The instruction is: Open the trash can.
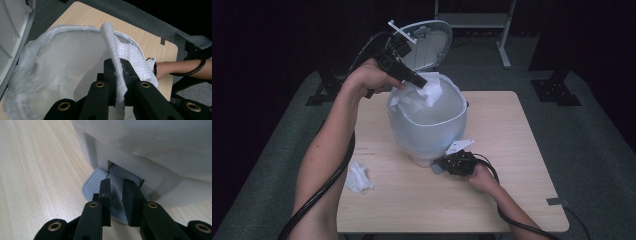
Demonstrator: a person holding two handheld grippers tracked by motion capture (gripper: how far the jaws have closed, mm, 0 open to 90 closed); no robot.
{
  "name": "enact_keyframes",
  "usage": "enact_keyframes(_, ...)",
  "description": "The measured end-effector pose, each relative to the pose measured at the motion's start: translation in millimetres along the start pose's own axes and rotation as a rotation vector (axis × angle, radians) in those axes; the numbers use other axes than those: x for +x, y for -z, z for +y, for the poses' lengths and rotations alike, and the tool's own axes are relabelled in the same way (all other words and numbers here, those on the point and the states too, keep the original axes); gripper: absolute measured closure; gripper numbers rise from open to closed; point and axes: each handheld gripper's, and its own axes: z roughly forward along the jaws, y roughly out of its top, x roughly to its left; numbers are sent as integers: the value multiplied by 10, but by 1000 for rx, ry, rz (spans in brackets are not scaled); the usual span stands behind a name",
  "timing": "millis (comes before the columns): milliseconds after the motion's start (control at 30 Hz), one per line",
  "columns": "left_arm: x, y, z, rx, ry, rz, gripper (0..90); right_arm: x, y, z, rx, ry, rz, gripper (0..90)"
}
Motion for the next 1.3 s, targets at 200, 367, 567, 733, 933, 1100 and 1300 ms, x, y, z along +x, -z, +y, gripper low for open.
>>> enact_keyframes(200, 37, -98, 55, 4, 6, 2, 841, -5, -1, -2, -2, 0, 3, 769)
enact_keyframes(367, 64, -194, 91, 21, 2, 8, 821, -9, -1, -3, -4, 1, 5, 769)
enact_keyframes(567, 84, -303, 108, 40, -5, 16, 773, -10, -2, -2, -4, 1, 5, 769)
enact_keyframes(733, 97, -347, 130, 40, -3, 20, 718, -13, -1, -2, -2, 2, 6, 769)
enact_keyframes(933, 85, -381, 155, 42, -1, 28, 615, -15, -1, -2, -3, 3, 8, 769)
enact_keyframes(1100, 65, -393, 167, 40, -14, 19, 600, -13, -1, -2, -3, 2, 8, 768)
enact_keyframes(1300, 36, -356, 152, 40, -12, 10, 600, -14, 0, -2, -2, -1, 10, 769)
